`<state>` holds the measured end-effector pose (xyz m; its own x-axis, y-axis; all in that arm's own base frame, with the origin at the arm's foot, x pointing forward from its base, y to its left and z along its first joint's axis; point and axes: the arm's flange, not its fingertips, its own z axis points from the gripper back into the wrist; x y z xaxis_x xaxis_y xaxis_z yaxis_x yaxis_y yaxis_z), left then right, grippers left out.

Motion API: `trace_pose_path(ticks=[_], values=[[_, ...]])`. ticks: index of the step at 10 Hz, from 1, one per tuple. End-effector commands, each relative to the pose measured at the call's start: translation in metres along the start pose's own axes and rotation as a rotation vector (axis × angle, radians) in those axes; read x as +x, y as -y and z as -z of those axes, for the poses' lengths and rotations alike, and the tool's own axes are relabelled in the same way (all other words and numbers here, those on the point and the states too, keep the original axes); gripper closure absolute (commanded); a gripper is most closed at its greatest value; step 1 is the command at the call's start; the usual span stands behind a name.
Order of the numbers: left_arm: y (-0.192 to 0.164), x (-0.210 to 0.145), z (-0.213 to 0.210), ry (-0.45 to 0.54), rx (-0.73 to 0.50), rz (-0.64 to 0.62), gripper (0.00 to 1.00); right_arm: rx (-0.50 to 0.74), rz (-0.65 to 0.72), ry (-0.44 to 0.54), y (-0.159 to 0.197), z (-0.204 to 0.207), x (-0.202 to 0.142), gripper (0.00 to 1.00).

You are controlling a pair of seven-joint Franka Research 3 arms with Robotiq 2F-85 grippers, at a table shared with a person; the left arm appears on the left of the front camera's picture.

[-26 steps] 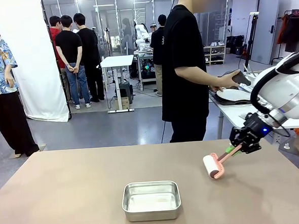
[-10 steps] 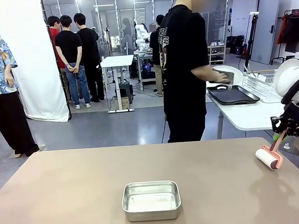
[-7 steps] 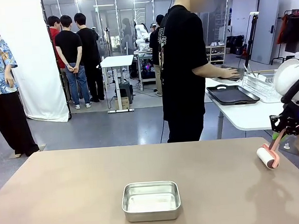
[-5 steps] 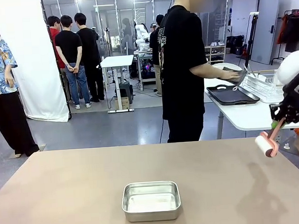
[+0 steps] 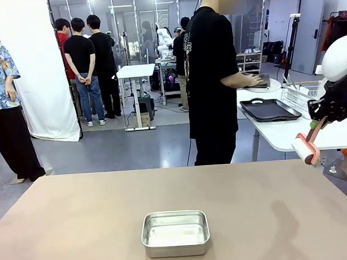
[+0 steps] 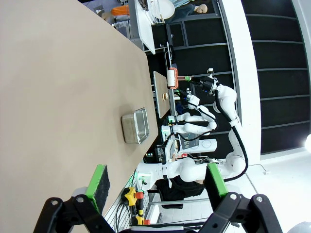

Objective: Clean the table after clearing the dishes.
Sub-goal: When the right (or left) Handle tray is removed, use the right hand (or left hand) to clean the right (or left) side of the table with the Lint Roller.

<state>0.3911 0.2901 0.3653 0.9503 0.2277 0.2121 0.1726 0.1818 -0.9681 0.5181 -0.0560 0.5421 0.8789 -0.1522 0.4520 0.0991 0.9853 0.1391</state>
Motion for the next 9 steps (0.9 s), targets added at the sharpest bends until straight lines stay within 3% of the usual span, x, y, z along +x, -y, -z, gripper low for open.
trace_pose_path(ticks=[1,9], values=[[0.0009,-0.0026,-0.0009,0.006,0.0,-0.001,0.0,-0.001,0.014,-0.014,0.008,0.0079,0.0028,0.79],[0.0009,-0.0026,-0.0009,0.006,0.0,-0.001,0.0,-0.001,0.014,-0.014,0.008,0.0079,0.0028,0.79]])
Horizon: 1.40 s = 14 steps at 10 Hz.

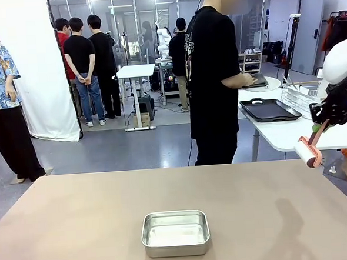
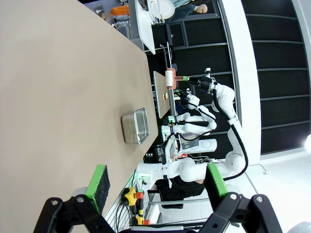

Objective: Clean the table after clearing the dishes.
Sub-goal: When the right (or left) Handle tray is removed, use the right hand (or left hand) to clean the right (or left) side of the table with the Lint Roller, then place the Lint Roller back on top of the Airtight Container.

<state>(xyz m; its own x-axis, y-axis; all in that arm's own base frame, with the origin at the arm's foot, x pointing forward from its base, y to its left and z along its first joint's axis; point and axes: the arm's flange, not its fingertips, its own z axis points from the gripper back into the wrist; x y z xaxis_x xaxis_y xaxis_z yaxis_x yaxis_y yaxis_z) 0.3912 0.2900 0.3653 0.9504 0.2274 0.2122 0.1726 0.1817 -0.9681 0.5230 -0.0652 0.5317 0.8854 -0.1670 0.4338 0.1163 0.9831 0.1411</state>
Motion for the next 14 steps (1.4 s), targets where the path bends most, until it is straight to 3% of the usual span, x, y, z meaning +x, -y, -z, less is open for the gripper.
trace_pose_path(ticks=[1,11,14], values=[[0.001,-0.003,-0.001,0.006,0.0,-0.001,0.0,0.005,-0.002,0.004,-0.002,-0.003,0.002,0.79],[0.001,-0.003,-0.001,0.006,0.0,-0.001,0.0,0.0,0.0,0.0,0.0,0.0,0.0,0.79],[0.001,-0.003,-0.001,0.006,0.0,-0.001,0.0,0.052,-0.266,0.095,-0.074,-0.03,-0.003,0.79]])
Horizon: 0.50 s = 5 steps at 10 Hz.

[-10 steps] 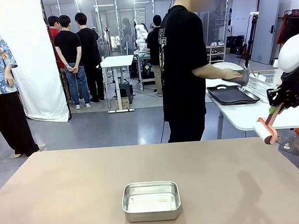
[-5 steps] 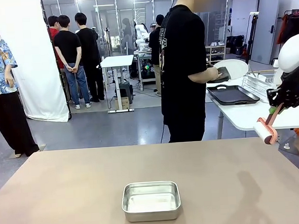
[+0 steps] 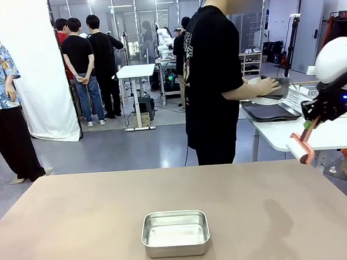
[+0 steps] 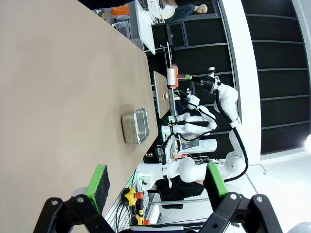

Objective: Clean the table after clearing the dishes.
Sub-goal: Place the Lint Roller back on top of the Airtight Container.

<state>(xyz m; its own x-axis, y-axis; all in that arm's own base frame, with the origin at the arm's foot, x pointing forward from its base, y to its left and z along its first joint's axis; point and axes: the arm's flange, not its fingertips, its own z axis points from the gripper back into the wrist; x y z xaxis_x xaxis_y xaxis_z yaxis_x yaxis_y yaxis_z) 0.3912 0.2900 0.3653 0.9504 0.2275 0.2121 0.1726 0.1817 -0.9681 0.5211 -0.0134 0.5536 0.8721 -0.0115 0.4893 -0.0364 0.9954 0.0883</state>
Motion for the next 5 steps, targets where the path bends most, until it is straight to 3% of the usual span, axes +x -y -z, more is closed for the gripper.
trace_pose_path(ticks=[1,5], values=[[0.001,-0.003,-0.001,0.006,0.0,-0.001,0.0,0.061,-0.215,0.063,-0.053,-0.025,-0.001,0.79],[0.001,-0.003,-0.001,0.006,0.0,-0.001,0.0,0.155,-0.612,0.048,-0.17,-0.062,-0.017,0.79]])
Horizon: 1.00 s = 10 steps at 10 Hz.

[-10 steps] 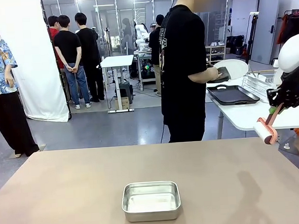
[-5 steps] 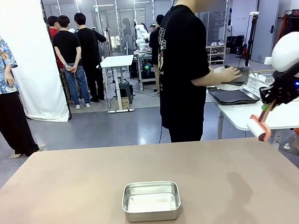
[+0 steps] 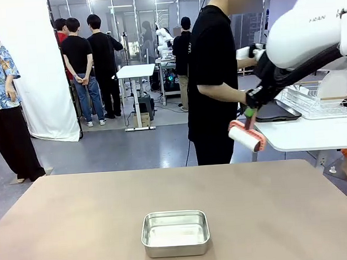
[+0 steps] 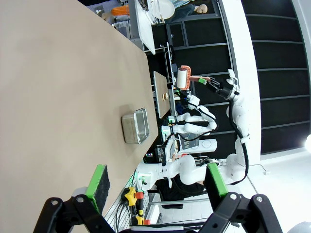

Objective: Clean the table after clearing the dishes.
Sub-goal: Place the Lint Roller back on top of the Airtight Container.

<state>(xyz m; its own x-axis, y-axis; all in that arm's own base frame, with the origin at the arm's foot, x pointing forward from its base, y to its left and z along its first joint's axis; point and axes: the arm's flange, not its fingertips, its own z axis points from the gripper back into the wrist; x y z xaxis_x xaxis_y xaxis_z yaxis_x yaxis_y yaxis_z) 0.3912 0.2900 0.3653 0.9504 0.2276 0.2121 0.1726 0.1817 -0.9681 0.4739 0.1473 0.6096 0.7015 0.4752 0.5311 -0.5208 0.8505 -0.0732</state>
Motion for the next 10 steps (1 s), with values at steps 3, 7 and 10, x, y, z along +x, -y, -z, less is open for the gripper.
trace_pose_path(ticks=[3,7,10], values=[[0.001,-0.003,-0.001,0.006,0.0,-0.001,0.0,0.141,-0.441,-0.02,-0.107,-0.01,0.007,0.79],[0.001,-0.003,-0.001,0.006,0.0,-0.001,0.0,0.271,-0.772,-0.106,-0.222,0.007,0.009,0.79],[0.001,-0.003,-0.001,0.006,0.0,-0.001,0.0,0.424,-0.881,-0.149,-0.262,0.041,-0.016,0.79]])
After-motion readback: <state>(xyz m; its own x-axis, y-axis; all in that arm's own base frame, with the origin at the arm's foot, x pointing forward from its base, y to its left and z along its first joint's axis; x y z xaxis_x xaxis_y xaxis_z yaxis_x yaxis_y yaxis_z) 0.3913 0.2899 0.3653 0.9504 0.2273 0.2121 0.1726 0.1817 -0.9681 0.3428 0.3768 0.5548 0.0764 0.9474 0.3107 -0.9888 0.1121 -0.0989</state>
